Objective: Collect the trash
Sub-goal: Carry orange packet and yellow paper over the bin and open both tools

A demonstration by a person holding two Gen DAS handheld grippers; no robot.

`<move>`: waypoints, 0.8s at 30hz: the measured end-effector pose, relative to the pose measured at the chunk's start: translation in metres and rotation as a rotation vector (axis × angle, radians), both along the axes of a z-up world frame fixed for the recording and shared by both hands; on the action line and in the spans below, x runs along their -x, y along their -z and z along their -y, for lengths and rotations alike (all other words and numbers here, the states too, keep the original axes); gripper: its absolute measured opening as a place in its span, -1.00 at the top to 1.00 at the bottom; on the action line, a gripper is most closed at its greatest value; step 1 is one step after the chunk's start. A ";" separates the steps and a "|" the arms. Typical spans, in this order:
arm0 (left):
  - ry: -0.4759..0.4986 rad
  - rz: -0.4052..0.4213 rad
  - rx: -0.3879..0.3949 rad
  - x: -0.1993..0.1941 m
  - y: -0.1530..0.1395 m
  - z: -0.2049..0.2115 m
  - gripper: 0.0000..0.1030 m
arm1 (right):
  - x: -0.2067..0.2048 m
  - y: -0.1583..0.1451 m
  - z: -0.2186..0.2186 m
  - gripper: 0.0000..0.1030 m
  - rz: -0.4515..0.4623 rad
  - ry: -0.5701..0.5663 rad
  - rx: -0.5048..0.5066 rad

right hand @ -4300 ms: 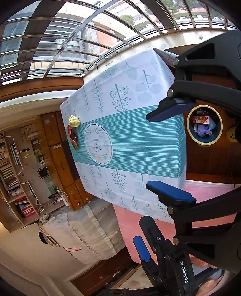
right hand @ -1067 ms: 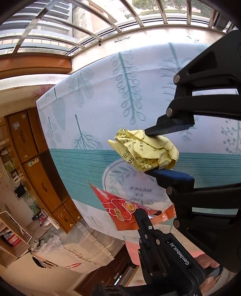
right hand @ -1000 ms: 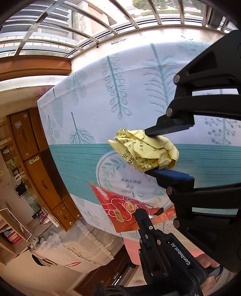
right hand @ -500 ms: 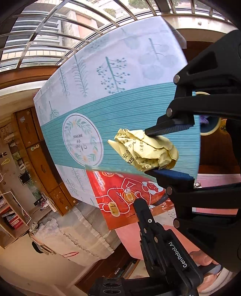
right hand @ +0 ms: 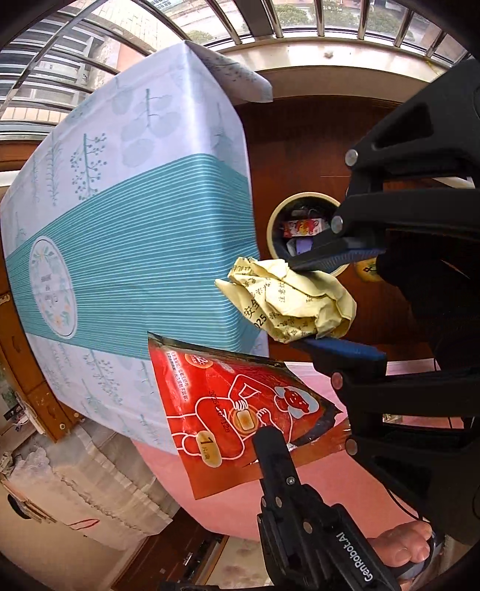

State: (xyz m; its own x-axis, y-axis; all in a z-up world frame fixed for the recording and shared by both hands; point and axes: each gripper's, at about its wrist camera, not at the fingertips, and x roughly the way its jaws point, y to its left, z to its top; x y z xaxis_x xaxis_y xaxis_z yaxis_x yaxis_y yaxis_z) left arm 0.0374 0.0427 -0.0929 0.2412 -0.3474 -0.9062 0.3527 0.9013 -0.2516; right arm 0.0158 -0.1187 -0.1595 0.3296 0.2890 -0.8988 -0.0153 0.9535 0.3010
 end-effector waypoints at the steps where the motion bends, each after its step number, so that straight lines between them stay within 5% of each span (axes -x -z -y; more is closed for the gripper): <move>1: 0.005 -0.013 -0.003 0.005 0.006 0.002 0.99 | 0.004 0.007 0.000 0.39 -0.013 -0.001 0.001; 11: -0.035 -0.130 -0.032 0.043 0.089 0.017 1.00 | 0.023 0.092 0.010 0.39 -0.115 -0.031 -0.002; 24: -0.148 -0.225 -0.055 0.034 0.277 0.039 1.00 | 0.008 0.272 0.052 0.39 -0.190 0.062 0.010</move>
